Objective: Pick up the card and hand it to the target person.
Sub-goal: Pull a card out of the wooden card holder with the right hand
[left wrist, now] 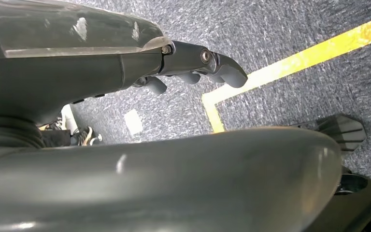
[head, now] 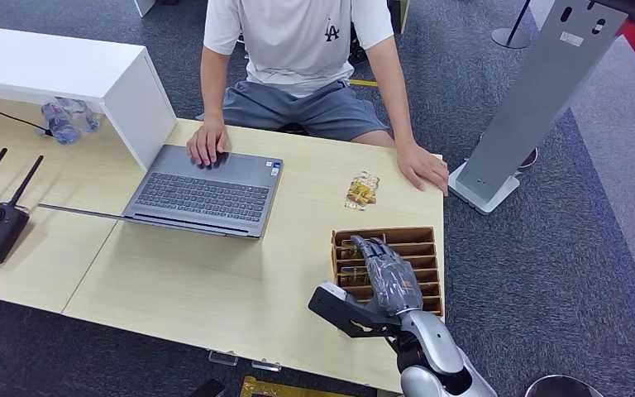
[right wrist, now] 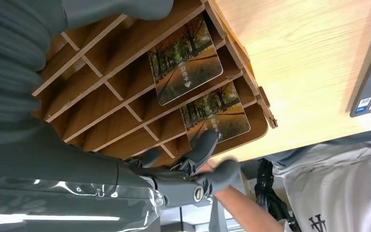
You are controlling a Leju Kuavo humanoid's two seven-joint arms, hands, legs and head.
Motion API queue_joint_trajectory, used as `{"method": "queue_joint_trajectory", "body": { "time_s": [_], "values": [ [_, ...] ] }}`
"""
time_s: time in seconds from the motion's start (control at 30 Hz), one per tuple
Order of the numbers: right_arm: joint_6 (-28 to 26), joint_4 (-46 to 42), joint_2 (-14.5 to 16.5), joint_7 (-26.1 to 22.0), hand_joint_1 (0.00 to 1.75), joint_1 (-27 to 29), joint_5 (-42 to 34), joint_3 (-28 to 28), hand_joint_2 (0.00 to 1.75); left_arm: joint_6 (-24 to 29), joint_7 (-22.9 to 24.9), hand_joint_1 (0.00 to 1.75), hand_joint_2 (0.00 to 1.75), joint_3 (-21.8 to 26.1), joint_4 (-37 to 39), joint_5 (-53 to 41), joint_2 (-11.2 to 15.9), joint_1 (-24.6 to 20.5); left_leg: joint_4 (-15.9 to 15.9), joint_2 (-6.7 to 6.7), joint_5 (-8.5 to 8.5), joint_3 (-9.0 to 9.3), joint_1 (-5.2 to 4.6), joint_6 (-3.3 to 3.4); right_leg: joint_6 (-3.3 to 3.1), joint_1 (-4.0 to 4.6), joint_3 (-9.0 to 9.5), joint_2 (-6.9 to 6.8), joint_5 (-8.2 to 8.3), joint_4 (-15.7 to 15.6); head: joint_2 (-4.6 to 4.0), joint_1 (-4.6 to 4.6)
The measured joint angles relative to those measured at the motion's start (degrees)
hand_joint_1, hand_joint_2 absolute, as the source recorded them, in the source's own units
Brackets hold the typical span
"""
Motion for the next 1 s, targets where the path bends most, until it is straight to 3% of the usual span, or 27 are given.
{"method": "queue_joint_trajectory", "body": {
  "time_s": [0.67,1.0],
  "values": [
    [-0.19,0.09,0.00,0.01,0.83,-0.04,-0.14,-0.01,1.75,-0.07,0.00,0.00,0.00,-0.08,0.00,-0.11,0.00,-0.03,0.00,0.00,0.00,0.00,0.00,0.00,0.00,0.00,0.00,0.00,0.00,0.00,0.00,0.00],
    [-0.19,0.11,0.00,0.01,0.60,-0.05,-0.15,-0.01,1.75,-0.07,0.00,0.00,0.00,-0.13,0.00,-0.11,0.00,-0.03,0.00,0.00,0.00,0.00,0.00,0.00,0.00,0.00,0.00,0.00,0.00,0.00,0.00,0.00]
  ]
}}
